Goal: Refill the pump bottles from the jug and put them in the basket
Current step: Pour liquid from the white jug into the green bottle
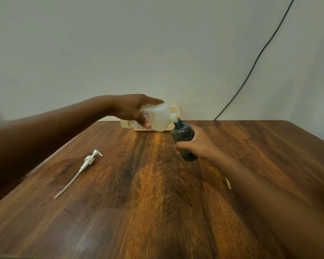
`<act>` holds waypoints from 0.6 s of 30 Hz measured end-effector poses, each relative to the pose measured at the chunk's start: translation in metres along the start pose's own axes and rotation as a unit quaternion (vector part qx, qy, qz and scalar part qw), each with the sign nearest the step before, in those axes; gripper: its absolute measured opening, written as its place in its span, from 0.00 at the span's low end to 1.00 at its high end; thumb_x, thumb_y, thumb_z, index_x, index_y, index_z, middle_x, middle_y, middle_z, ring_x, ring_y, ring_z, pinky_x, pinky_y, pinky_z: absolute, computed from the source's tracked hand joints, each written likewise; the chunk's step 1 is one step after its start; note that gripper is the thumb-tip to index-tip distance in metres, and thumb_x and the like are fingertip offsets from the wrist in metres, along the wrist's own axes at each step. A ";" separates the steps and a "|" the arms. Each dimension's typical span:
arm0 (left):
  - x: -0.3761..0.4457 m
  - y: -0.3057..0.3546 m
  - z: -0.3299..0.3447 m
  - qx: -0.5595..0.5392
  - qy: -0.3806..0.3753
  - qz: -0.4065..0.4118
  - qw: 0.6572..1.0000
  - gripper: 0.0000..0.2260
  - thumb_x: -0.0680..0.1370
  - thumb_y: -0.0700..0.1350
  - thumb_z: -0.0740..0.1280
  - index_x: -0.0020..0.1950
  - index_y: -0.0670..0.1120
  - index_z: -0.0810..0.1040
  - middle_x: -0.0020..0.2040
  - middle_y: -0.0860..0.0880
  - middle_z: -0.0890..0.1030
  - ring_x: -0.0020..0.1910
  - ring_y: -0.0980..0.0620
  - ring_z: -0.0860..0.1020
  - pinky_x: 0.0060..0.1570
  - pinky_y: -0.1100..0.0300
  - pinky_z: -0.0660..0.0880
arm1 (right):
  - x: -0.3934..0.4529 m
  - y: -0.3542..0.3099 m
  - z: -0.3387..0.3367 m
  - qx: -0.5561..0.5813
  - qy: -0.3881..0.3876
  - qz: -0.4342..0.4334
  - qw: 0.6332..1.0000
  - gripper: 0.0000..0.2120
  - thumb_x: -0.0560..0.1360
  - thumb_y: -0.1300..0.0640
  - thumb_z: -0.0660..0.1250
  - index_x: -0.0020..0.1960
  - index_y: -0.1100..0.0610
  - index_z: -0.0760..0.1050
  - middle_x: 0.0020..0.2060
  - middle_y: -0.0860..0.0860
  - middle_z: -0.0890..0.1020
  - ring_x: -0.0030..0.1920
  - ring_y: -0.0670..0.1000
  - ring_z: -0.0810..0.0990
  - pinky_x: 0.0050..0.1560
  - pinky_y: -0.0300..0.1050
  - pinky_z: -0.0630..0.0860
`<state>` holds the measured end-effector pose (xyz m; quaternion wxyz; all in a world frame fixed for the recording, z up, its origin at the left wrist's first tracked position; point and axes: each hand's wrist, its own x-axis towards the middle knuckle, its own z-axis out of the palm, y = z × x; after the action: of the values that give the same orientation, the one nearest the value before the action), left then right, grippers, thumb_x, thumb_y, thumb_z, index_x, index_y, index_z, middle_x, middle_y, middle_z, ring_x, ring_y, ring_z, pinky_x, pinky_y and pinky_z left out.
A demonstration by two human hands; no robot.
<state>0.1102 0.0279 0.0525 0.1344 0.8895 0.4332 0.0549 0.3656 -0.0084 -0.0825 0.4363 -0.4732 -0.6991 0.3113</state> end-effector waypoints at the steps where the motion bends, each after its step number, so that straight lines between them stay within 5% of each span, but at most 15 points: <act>1: 0.000 0.000 -0.001 0.003 -0.001 0.000 1.000 0.40 0.75 0.48 0.77 0.82 0.54 0.60 0.65 0.53 0.77 0.59 0.54 0.79 0.57 0.58 0.78 | 0.000 0.000 0.000 0.001 0.000 -0.001 1.000 0.20 0.65 0.55 0.80 0.52 0.42 0.77 0.49 0.43 0.83 0.50 0.46 0.80 0.46 0.42 0.74; 4: 0.001 0.001 -0.003 0.008 -0.006 0.000 1.000 0.40 0.75 0.48 0.77 0.82 0.55 0.60 0.66 0.52 0.78 0.61 0.51 0.79 0.60 0.54 0.79 | 0.000 -0.001 0.000 0.000 0.001 -0.006 1.000 0.19 0.65 0.56 0.80 0.52 0.43 0.78 0.49 0.44 0.83 0.50 0.47 0.80 0.47 0.43 0.74; 11: 0.000 0.002 -0.006 0.011 -0.004 -0.006 1.000 0.41 0.74 0.49 0.78 0.82 0.57 0.60 0.65 0.53 0.78 0.58 0.58 0.79 0.50 0.65 0.76 | -0.001 -0.002 0.000 0.001 0.001 -0.008 1.000 0.20 0.66 0.56 0.80 0.53 0.44 0.78 0.49 0.45 0.83 0.50 0.47 0.81 0.46 0.43 0.74; 18: 0.000 0.008 -0.007 0.026 -0.016 -0.006 1.000 0.41 0.75 0.48 0.77 0.82 0.55 0.59 0.67 0.50 0.78 0.61 0.50 0.80 0.60 0.52 0.79 | -0.003 0.000 0.000 0.001 0.005 -0.002 1.000 0.20 0.65 0.54 0.80 0.53 0.42 0.78 0.48 0.44 0.83 0.49 0.45 0.81 0.46 0.42 0.74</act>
<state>0.1150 0.0248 0.0618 0.1189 0.8908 0.4377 0.0288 0.3662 -0.0108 -0.0832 0.4410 -0.4727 -0.6977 0.3085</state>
